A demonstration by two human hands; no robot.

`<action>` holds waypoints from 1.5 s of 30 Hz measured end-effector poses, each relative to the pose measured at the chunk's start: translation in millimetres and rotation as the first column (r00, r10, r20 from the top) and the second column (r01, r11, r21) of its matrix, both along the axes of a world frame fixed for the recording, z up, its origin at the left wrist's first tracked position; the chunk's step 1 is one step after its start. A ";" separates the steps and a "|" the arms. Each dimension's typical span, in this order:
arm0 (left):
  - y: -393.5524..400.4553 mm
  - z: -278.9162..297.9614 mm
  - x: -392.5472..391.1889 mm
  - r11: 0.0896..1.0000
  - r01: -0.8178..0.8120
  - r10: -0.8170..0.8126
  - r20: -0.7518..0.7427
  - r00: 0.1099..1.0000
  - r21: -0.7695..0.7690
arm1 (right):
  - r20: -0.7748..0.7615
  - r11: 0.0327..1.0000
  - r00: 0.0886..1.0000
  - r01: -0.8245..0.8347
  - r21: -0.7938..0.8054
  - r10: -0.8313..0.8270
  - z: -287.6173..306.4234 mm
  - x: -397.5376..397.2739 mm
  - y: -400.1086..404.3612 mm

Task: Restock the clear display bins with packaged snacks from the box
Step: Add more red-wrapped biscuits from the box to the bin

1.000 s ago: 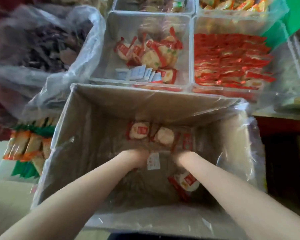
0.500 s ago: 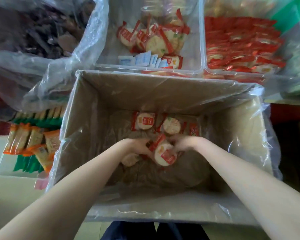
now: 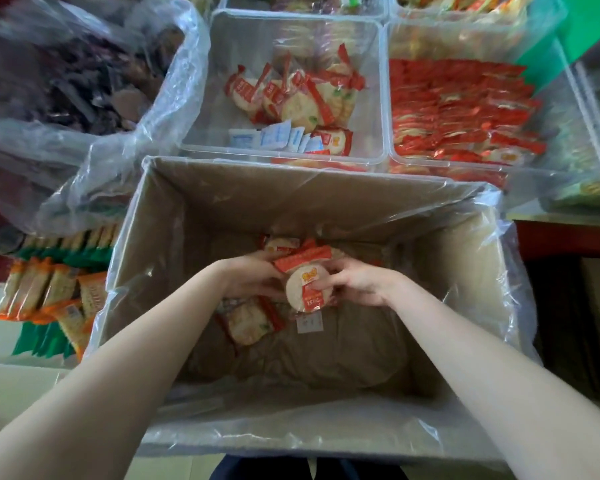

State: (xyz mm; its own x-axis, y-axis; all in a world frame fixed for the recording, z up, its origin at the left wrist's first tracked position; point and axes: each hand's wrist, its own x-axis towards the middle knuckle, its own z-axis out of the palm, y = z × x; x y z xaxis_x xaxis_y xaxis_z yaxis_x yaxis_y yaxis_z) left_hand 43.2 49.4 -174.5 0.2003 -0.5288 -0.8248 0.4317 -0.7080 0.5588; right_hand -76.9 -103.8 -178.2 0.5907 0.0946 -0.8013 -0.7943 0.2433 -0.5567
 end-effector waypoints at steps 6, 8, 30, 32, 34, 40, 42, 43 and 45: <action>37.5 -63.7 7.6 0.627 0.500 -0.772 0.393 0.499 0.597 | -0.199 0.389 0.835 -0.432 -0.813 0.513 -26.5 -5.8 -3.9; 40.0 -79.8 -9.7 0.501 0.572 -0.859 0.295 0.418 0.649 | -0.342 -0.116 0.591 -0.386 -0.915 0.731 -40.1 -15.5 0.2; 34.5 -17.8 11.1 0.424 0.754 -0.527 0.814 -0.244 0.502 | -0.311 0.165 0.442 -0.757 -0.632 0.841 -13.4 9.2 21.1; 26.7 3.3 9.5 0.423 0.802 -0.261 0.904 -0.337 0.421 | -0.238 0.333 0.517 -0.776 -0.535 0.822 21.4 11.4 -1.7; 12.8 29.1 9.9 0.400 0.860 -0.077 0.947 -0.312 0.316 | -0.140 0.477 0.573 -0.774 -0.415 0.808 65.1 11.1 -28.6; -51.7 120.4 19.0 0.568 0.811 0.360 0.844 -0.398 0.140 | 0.279 0.964 0.929 -0.198 -0.178 0.242 166.5 -10.3 -113.5; -69.6 143.3 26.6 0.706 0.706 0.430 0.826 -0.364 -0.057 | 0.404 0.997 0.915 0.033 -0.067 -0.003 171.2 -18.8 -133.0; -77.3 149.9 30.6 0.761 0.637 0.439 0.819 -0.368 -0.121 | 0.455 0.991 0.880 0.129 0.038 -0.132 168.6 -21.9 -141.1; -93.9 157.0 36.5 0.837 0.541 0.351 0.834 -0.426 -0.075 | 0.496 0.899 0.752 0.326 0.292 -0.434 166.2 -23.5 -150.7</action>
State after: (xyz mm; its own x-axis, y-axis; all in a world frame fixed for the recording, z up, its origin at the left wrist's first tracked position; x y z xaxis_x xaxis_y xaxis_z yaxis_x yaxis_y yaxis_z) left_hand 79.7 -44.5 -17.5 0.2257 -0.7183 0.6581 -0.9724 -0.2071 0.1075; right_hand -100.4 -254.5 -12.0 0.9340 -0.1249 -0.3347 -0.1992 0.5956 -0.7782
